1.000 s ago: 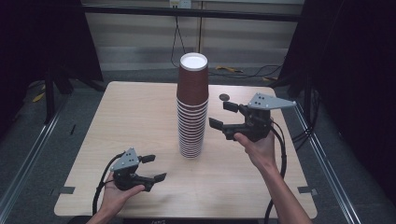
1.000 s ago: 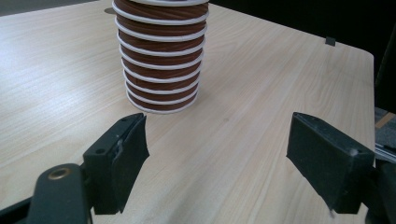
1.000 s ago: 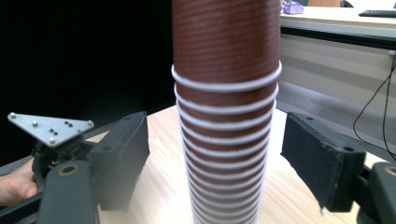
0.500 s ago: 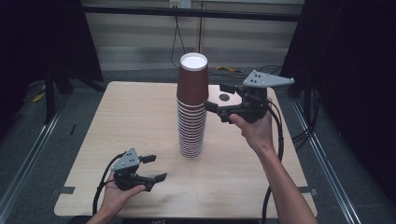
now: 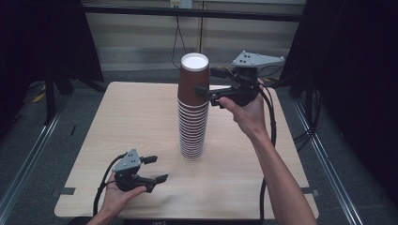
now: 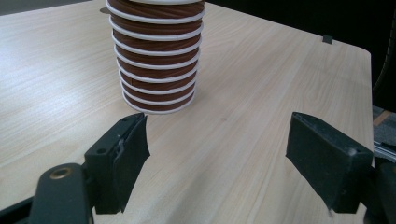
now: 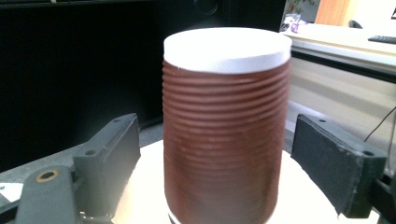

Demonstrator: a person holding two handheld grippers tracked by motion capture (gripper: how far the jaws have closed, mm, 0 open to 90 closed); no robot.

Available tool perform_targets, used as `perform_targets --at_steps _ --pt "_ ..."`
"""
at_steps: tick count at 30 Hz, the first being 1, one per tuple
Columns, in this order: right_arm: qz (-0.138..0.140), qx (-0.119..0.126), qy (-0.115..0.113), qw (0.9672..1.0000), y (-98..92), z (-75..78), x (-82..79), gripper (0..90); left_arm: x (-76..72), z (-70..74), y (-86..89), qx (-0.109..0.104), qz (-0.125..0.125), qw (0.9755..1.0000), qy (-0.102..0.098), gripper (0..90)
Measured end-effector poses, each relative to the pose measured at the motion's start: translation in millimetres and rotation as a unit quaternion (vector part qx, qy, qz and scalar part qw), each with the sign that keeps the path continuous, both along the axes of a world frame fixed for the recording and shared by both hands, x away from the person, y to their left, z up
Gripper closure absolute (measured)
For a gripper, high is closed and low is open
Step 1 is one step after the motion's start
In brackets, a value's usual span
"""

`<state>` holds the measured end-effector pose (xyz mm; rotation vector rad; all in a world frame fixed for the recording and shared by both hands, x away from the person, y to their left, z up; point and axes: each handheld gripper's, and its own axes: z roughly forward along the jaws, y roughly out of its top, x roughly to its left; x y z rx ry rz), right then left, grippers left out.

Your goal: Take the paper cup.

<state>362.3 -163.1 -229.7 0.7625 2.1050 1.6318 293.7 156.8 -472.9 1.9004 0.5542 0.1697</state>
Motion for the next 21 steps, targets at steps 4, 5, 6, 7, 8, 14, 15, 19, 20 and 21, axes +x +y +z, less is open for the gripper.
perform_targets --at_steps 4,5,6,7,8,14,15,19,20,21 --pt "-0.004 -0.001 0.002 1.0 7.8 0.2 6.7 13.8 -0.3 0.1 0.5 0.002 0.0 1.0 0.0 20.6" --pt "-0.004 0.002 0.004 1.0 9.1 0.2 8.6 13.8 -0.5 0.2 0.5 0.002 0.0 1.0 0.0 20.6" --pt "-0.004 0.002 0.004 1.0 9.1 0.2 8.6 13.8 -0.5 0.2 0.5 0.002 0.0 1.0 0.0 20.6" --pt "-0.003 0.005 0.005 1.0 10.1 0.2 10.9 13.8 -0.4 0.2 0.6 0.001 0.0 1.0 0.0 20.6" --pt "-0.004 0.007 0.007 0.9999 11.9 0.4 14.6 13.8 -0.4 0.2 0.7 0.003 -0.001 1.0 0.0 20.6" --pt "0.001 0.016 0.015 0.9998 17.9 1.5 22.1 14.0 0.2 0.2 1.2 0.005 -0.003 1.0 0.001 20.4" --pt "0.0 0.011 0.011 0.9999 19.6 1.9 22.3 14.0 0.2 0.2 1.2 0.005 -0.003 1.0 0.001 20.4" --pt "0.0 0.012 0.012 0.9999 22.4 2.7 25.4 16.4 0.5 -0.1 1.0 0.006 -0.004 1.0 0.001 20.4" --pt "-0.001 0.01 0.012 0.9999 23.2 2.6 26.0 17.4 0.1 0.0 0.5 0.006 -0.004 1.0 0.001 20.4" --pt "-0.002 0.006 0.011 0.9999 23.8 2.7 26.1 18.7 0.1 0.0 0.5 0.006 -0.004 1.0 0.001 20.4"
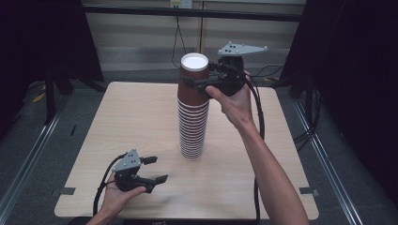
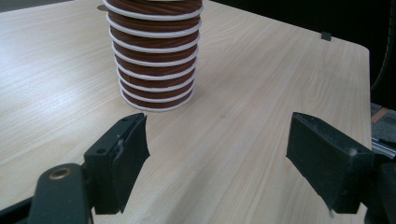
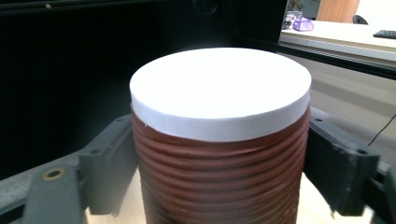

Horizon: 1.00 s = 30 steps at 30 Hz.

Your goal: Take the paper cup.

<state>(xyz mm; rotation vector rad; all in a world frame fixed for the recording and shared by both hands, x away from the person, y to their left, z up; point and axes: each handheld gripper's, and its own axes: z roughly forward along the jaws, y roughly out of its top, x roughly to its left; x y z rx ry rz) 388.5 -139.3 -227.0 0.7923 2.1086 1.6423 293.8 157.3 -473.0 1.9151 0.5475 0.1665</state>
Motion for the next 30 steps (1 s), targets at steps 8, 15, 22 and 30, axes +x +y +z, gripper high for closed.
perform_targets --at_steps 8,15,22,30 --pt "-0.002 -0.003 -0.004 1.0 0.0 1.6 -0.9 20.7 0.2 0.2 0.4 -0.002 -0.003 1.0 0.001 20.5" --pt "-0.006 0.007 -0.009 0.9999 -0.8 3.8 -2.2 21.0 -0.2 0.4 0.4 -0.002 -0.005 1.0 -0.001 20.6" --pt "-0.006 0.015 -0.019 0.9997 -1.6 9.1 -4.2 21.4 -0.1 0.6 0.5 -0.004 -0.004 1.0 0.0 20.6" --pt "-0.006 0.03 -0.024 0.9992 -3.5 12.3 -5.4 21.7 0.1 0.5 0.7 -0.005 -0.003 1.0 -0.001 20.6"
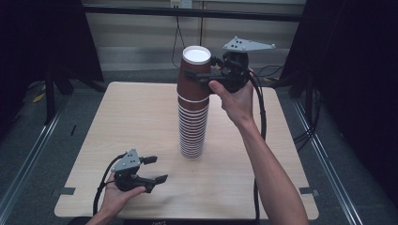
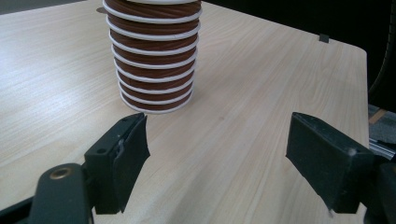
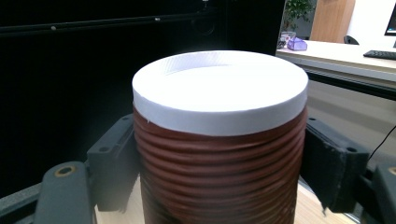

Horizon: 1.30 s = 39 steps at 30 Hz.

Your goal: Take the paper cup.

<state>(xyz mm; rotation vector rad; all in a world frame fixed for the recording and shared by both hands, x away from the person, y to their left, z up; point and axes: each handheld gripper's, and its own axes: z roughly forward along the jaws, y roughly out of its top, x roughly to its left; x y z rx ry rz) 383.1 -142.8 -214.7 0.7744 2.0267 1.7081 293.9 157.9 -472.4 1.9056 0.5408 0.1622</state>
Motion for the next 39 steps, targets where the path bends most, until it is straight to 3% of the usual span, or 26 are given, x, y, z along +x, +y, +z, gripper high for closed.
perform_targets --at_steps 26,39 --pt "0.003 0.042 -0.03 0.9986 -6.6 18.4 -7.6 21.9 0.6 0.4 -0.8 0.001 0.001 1.0 0.0 20.5" --pt "0.003 0.072 -0.046 0.9963 -14.1 32.7 -12.2 22.1 0.8 0.3 -0.8 0.001 0.001 1.0 0.001 20.3"
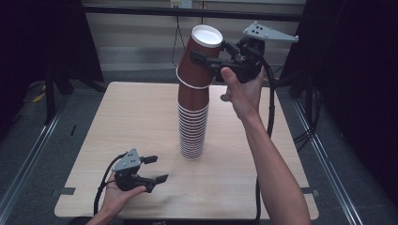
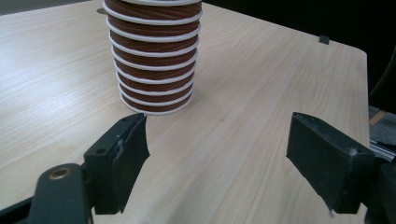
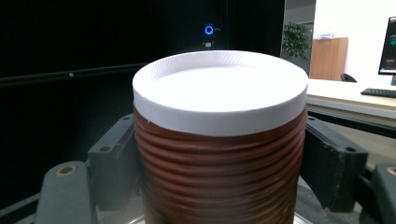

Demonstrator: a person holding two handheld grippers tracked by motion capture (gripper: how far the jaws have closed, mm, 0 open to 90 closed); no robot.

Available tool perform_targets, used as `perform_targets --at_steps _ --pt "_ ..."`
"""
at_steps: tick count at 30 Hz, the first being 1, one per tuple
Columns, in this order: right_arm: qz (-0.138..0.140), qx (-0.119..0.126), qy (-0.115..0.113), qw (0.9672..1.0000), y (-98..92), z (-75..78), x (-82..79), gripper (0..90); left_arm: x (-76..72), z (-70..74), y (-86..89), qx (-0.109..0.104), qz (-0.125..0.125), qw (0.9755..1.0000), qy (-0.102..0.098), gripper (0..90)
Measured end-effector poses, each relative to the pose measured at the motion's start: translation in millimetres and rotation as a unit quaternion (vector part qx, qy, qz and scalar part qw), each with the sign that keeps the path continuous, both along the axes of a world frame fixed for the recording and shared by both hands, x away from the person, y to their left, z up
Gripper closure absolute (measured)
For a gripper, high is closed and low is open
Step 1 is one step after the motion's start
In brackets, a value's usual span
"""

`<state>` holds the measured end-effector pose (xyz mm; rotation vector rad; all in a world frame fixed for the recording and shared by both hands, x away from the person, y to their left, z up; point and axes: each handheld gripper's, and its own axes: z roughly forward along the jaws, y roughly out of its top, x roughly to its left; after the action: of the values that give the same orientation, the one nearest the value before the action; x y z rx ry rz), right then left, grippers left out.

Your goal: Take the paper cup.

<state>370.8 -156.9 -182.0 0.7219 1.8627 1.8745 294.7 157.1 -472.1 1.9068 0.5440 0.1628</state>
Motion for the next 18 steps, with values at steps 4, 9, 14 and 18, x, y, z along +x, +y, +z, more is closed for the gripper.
perform_targets --at_steps 4,9,14,18 --pt "-0.003 0.007 -0.003 1.0 -2.9 2.2 -1.6 22.2 0.1 -0.2 -0.1 -0.004 0.0 1.0 0.001 20.2" --pt "-0.004 0.015 -0.005 0.9999 -9.6 4.6 -3.9 22.2 0.0 0.0 -0.1 -0.001 0.0 1.0 0.0 20.2" --pt "-0.006 0.021 -0.01 0.9997 -16.2 7.0 -7.2 22.2 0.1 0.0 -0.2 0.0 0.0 1.0 0.0 20.1" --pt "-0.009 0.024 -0.012 0.9996 -23.4 9.4 -9.9 22.2 0.1 0.0 -0.2 -0.002 0.002 1.0 0.001 19.7"
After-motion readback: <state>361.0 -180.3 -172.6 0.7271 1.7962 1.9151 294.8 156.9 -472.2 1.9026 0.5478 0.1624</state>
